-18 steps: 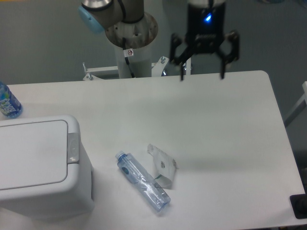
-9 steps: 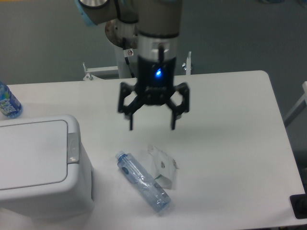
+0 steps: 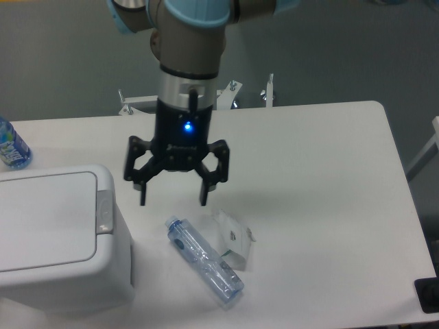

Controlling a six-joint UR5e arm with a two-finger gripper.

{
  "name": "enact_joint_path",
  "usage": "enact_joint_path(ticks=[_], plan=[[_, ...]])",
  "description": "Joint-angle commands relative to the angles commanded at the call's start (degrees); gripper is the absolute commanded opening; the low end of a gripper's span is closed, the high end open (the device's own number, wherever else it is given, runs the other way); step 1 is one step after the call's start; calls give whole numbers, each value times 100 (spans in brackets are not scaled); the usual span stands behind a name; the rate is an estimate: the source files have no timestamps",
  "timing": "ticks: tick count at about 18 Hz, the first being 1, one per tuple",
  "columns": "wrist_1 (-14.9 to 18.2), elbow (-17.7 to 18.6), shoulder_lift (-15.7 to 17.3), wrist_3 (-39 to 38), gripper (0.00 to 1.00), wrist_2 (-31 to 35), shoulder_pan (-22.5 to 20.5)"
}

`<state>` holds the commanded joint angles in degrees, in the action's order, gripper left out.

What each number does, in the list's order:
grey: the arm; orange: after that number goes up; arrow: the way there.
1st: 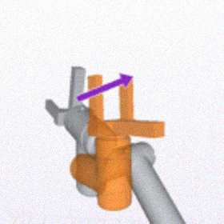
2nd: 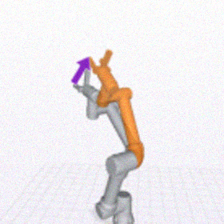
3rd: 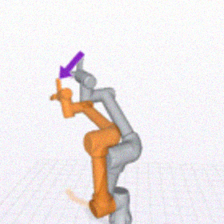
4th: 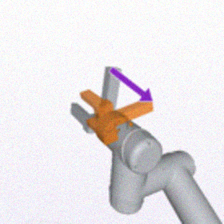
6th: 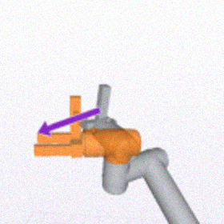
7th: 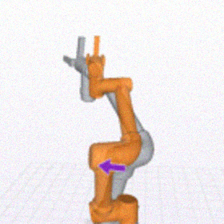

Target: Open the trash can

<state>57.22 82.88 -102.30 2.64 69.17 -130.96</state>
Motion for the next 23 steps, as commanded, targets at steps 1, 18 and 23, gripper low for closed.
enact_joint_path(ticks=[1,18,23], plan=[[0,9,-9,-18,100,-9,17],[0,70,-220,-27,100,8,290],[0,88,-264,-36,100,17,299]])
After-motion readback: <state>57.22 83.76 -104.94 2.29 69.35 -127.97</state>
